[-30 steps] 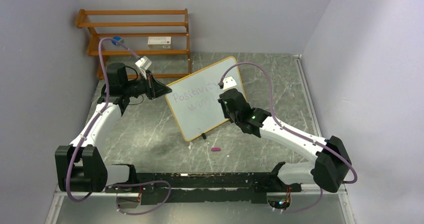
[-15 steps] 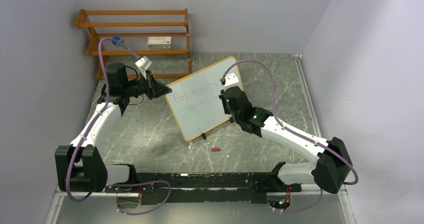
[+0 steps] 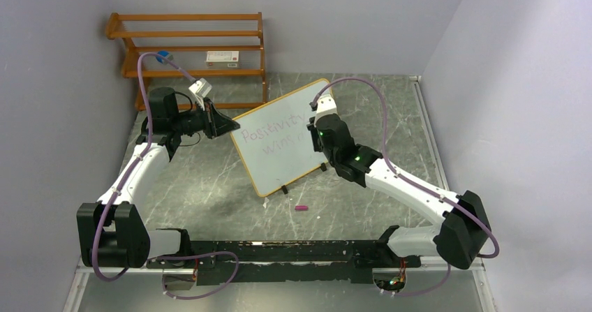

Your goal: Write a sentence on the whiteboard

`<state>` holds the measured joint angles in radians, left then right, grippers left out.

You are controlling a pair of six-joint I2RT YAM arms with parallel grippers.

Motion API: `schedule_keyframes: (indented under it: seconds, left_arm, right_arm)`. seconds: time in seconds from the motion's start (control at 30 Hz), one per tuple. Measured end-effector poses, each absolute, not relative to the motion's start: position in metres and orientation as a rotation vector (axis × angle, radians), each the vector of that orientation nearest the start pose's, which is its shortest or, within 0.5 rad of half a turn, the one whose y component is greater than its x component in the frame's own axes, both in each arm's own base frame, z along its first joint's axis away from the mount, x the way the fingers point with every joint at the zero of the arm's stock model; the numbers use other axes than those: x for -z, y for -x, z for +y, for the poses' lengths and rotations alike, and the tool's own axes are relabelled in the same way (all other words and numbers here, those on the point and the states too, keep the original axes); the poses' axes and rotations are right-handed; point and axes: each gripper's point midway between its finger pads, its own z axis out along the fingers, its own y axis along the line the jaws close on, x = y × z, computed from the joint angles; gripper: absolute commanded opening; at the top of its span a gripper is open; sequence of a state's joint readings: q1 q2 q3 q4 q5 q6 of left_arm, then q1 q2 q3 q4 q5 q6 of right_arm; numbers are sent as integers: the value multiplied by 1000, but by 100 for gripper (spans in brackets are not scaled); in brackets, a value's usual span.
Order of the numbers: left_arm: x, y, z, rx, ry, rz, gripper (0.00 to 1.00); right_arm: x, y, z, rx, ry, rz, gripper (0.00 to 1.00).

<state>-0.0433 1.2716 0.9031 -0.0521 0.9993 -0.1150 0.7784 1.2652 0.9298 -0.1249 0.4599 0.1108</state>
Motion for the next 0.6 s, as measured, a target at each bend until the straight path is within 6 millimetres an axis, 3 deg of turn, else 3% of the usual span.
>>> schedule_keyframes:
  seconds: [0.6]
  left_arm:
    - [-229, -319, -164, 1086, -580, 1848, 5]
  right_arm:
    - [-178, -312, 215, -112, 421, 2038, 0]
